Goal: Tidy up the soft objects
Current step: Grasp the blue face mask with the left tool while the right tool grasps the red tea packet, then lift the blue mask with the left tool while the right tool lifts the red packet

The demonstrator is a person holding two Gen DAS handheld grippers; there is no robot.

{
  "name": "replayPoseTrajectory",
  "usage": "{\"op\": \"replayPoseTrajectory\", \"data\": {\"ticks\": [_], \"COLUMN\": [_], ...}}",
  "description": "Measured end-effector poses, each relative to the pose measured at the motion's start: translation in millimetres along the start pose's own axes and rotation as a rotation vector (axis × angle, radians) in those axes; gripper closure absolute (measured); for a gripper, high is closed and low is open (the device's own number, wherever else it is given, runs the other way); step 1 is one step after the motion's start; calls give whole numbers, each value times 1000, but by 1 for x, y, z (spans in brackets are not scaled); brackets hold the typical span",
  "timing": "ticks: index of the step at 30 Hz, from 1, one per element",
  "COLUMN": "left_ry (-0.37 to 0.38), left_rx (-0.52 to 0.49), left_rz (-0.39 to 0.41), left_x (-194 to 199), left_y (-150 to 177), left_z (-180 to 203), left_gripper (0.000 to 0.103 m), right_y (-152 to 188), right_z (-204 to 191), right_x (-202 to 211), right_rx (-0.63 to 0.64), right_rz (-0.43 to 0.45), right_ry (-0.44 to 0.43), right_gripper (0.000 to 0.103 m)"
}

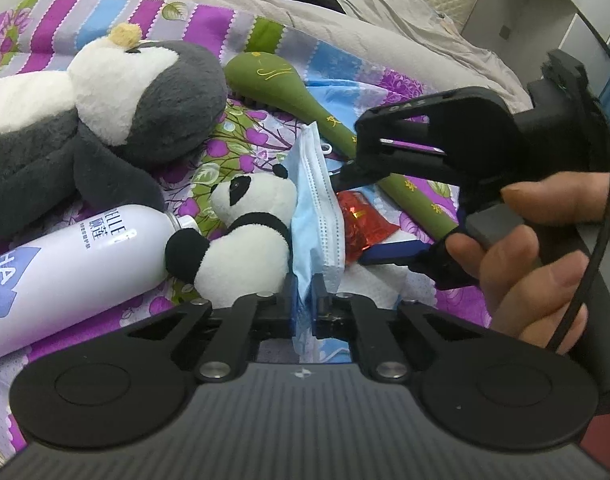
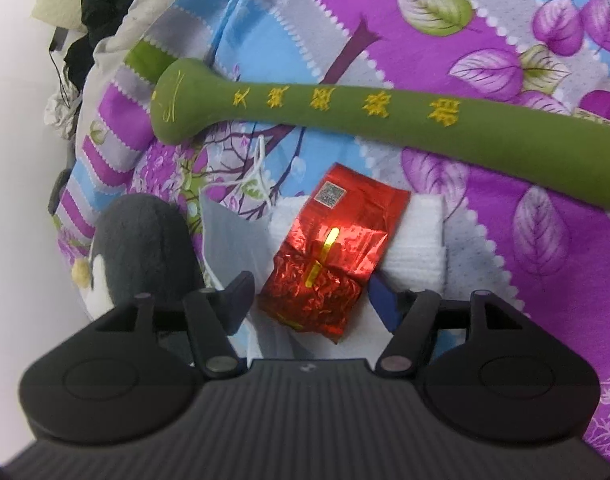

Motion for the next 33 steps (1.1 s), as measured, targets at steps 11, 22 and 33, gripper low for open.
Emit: {"op": "replayPoseTrajectory", "data": {"ticks": [11, 22, 33], "left_ry": [20, 34, 23], "left_rx": [20, 6, -2], "left_rz": [4, 4, -18], "left_x": [16, 65, 125], "left_y": [4, 19, 66], "left_z": [-5, -6, -26], "left_gripper": [96, 97, 97], "right_y": [9, 38, 97], "right_z": [-8, -14, -8], "right_x": [6, 52, 100], "right_rx": [51, 133, 240], "right_rz": [7, 30, 18], "right_ry": [-8, -5, 49], "right_gripper": [42, 42, 42]}}
Point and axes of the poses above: each gripper's, at about its wrist camera, not at the fingertips, and x roughly against the way its jaws point, z to its right, y to its underside, the point moved 3 cm from there along -x, roughly the way its jaws point, and after that the axes turned 15 degrees about -y, right-handed, at the moved point
